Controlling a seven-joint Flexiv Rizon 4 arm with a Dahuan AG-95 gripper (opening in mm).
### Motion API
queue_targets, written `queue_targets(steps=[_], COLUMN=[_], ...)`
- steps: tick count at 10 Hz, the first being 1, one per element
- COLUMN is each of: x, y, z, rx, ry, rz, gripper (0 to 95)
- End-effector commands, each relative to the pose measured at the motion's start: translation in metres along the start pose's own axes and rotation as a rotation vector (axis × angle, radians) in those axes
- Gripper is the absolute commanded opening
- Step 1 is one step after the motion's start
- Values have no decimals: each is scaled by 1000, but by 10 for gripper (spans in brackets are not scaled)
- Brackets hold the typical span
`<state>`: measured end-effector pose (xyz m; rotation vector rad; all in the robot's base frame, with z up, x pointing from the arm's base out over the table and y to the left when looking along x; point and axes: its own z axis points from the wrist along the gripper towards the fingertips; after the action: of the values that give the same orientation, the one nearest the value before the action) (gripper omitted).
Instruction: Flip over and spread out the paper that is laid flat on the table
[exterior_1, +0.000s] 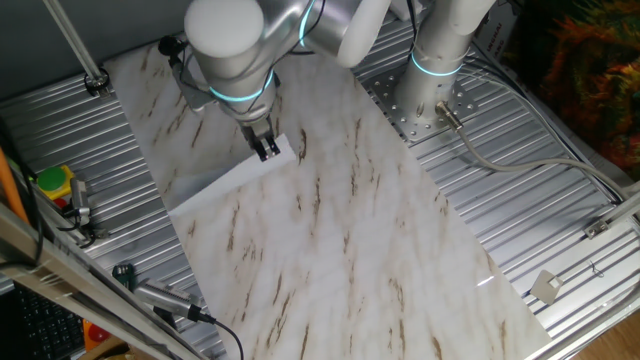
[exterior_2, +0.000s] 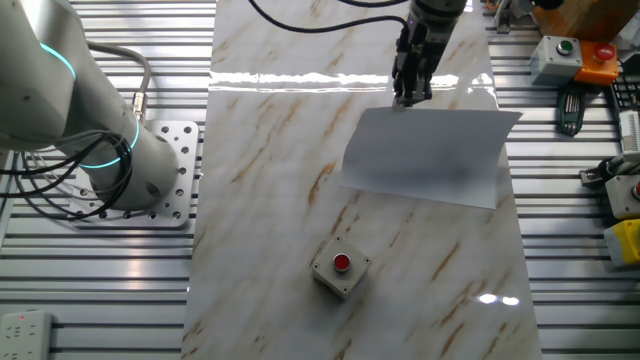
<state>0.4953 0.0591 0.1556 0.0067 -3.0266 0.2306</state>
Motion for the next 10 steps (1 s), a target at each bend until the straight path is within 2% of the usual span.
queue_targets(steps=[1, 7, 8, 9, 10], x=[2, 2, 2, 2, 2], y=[-2, -2, -2, -2, -2], z=[-1, -1, 0, 0, 0], rx=[-1, -6, -11, -19, -21], ry=[-5, -21, -23, -22, -21], rz=[0, 6, -5, -10, -12], gripper=[0, 0, 380, 570, 570])
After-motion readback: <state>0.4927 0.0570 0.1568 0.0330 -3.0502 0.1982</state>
